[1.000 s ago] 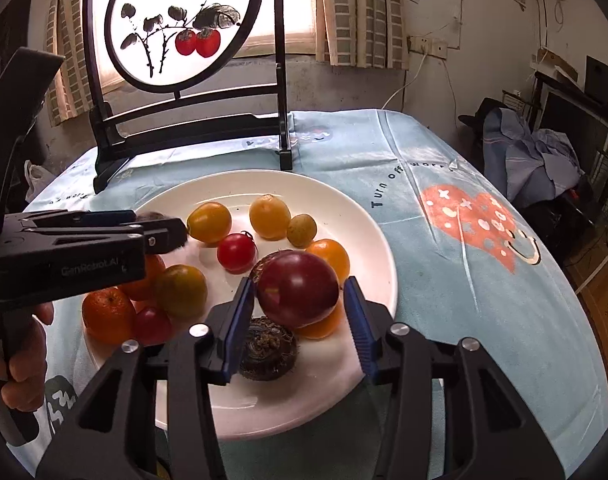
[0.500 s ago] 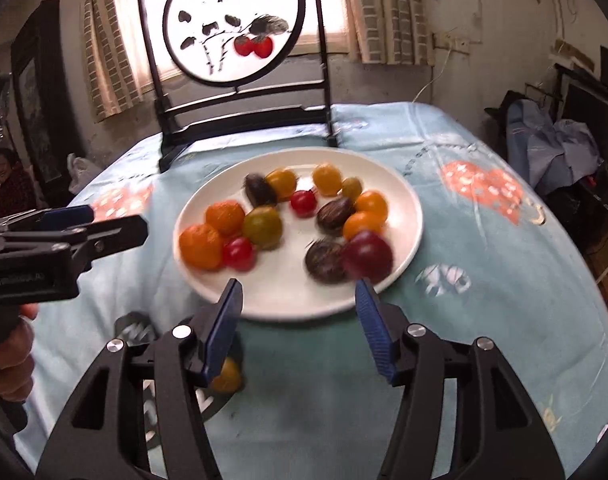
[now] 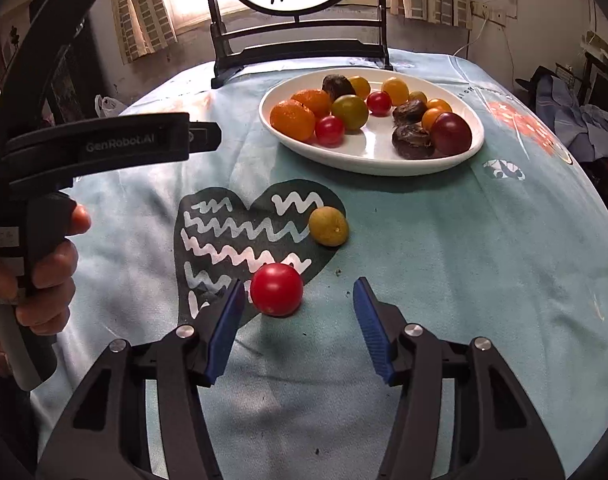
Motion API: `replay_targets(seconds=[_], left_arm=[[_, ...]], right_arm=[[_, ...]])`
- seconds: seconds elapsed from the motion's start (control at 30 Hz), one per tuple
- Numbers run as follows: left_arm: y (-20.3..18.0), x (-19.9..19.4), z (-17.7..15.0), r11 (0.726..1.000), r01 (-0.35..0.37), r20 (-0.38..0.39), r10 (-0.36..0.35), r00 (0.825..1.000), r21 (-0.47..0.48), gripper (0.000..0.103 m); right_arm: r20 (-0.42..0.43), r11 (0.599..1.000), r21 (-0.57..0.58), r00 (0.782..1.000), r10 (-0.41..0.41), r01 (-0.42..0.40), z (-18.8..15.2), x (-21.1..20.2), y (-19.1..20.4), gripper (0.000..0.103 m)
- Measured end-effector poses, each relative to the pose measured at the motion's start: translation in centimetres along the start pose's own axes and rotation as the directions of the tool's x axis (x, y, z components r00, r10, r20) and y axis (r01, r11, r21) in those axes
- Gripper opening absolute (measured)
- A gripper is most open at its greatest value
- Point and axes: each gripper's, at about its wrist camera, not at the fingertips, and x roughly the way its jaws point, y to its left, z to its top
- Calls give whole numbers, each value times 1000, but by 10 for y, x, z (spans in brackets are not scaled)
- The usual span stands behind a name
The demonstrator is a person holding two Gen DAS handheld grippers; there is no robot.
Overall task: Organize fruits
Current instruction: 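Return to the table and grasp the red cherry tomato with the right tool, then grasp the small yellow fruit with the left tool while the right tool holds the tomato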
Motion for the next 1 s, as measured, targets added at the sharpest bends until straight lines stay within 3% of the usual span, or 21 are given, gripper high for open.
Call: replay_targets(seconds=[0.17,0.33,0.47,0.57,0.67,0.7,0.77,0.87,0.93,1.0], left_arm=[[6,7,0,1000,3,-36,-4,999,-29,99],[9,10,0,999,0,-43,-2,999,-41,99],[8,13,-1,999,-5,-57,4,998,-35,99],[10,17,-2,999,-15,-68,12,998,-39,99],[10,20,-3,999,-18,-76,15,997,-40,99],[9,21,-4,999,-19,-78,16,997,-36,99],[4,23,-5,1000,-13,-84,12,996,-12,99],[-15,20,-10,998,48,-75,-44,996,52,99],[-35,16,-15,986,113,-67,-105,992,121,98],[-58,14,-22,967,138,-46,-131,990,214,87]], right_arm=[[-40,1000,-26,999,8,-9,4,13,6,44],[-54,999,-38,999,-2,0,5,21,9,42],[-47,999,-43,999,11,-14,5,22,9,31],[-39,999,-42,999,23,-24,4,21,7,29],[19,997,41,998,67,-67,5,9,-10,29],[65,995,84,996,55,-60,7,1,-21,29],[148,986,165,988,-43,18,7,-14,-42,29],[230,961,231,951,-206,152,4,-34,-63,29],[275,952,263,934,-228,156,2,-45,-73,29],[293,947,278,925,-243,161,-1,-51,-82,29]])
